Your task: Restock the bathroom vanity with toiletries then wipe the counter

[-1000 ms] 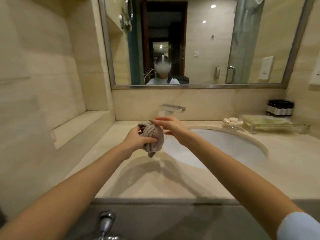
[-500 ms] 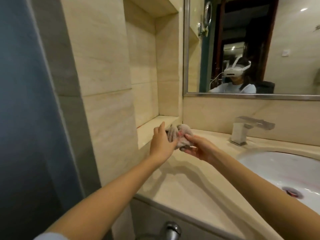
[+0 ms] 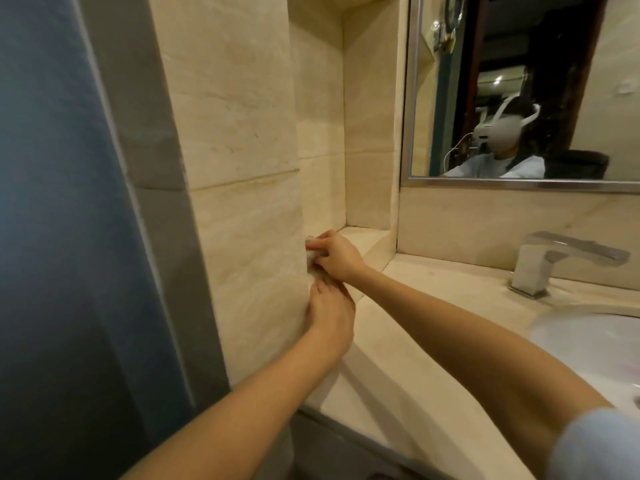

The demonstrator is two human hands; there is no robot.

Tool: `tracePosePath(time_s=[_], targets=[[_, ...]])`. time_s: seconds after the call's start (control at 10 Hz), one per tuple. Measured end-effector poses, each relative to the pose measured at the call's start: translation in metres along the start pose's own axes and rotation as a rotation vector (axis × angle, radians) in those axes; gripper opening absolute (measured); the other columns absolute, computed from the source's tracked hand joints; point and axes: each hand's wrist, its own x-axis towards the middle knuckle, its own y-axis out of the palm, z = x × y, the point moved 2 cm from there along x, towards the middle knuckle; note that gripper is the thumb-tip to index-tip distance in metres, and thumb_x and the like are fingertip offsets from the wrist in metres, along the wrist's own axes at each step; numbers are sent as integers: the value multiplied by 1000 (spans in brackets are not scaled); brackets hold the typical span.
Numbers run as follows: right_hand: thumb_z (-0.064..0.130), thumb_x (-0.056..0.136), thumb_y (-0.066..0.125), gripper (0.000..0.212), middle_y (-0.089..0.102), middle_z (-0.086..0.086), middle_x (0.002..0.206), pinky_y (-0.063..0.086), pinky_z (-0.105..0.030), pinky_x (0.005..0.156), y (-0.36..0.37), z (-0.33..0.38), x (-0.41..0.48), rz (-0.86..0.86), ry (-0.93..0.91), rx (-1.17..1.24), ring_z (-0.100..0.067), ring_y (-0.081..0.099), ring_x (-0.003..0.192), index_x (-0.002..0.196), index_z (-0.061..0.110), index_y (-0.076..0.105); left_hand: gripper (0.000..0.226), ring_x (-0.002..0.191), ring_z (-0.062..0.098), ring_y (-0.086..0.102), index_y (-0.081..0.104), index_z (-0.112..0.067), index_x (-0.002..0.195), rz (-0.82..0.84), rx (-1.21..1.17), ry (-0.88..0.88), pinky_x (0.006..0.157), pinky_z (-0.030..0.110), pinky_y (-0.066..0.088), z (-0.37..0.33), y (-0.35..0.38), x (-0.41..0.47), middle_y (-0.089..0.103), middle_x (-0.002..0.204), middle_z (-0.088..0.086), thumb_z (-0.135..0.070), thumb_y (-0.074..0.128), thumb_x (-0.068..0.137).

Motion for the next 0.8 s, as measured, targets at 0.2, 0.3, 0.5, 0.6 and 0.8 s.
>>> tracePosePath(time_s=[0.2,0.3,0.5,0.6,0.8], targets=[[2,89,43,46,55,-6,134,34,-26,98,-15,4,-1,367,-41,-60,-24,46,125,127,21,60,67,141,46,15,1,17,143,-63,59,-68,118,50,12,-6,3,-4,10,150,37,-20,35,98],[6,98,30,44,48,-12,133,23,-33,114,-15,-5,-14,420,-63,-38,-25,40,125,128,30,53,66,143,46,8,2,16,143,-77,45,-91,119,51,5,-6,1,-7,7,151,35,-20,34,98],[24,100,28,48,6,-8,160,2,-51,117,-14,26,-25,476,-1,-383,-29,7,146,148,15,27,58,146,34,8,6,3,148,-63,168,68,120,43,5,-15,-1,-36,5,157,22,-24,22,99],[22,99,37,48,6,-8,159,5,-41,117,-32,41,-41,409,-10,-412,-28,-1,147,146,14,30,61,146,34,-6,0,-3,150,85,-92,62,119,42,-1,-20,2,-62,-9,157,21,-33,19,100],[4,96,42,40,41,-13,146,30,-35,110,-103,15,-122,238,204,-32,-26,37,135,136,7,48,54,138,27,33,24,-14,148,93,-608,165,110,36,32,-39,-26,-83,30,152,11,-32,36,98]])
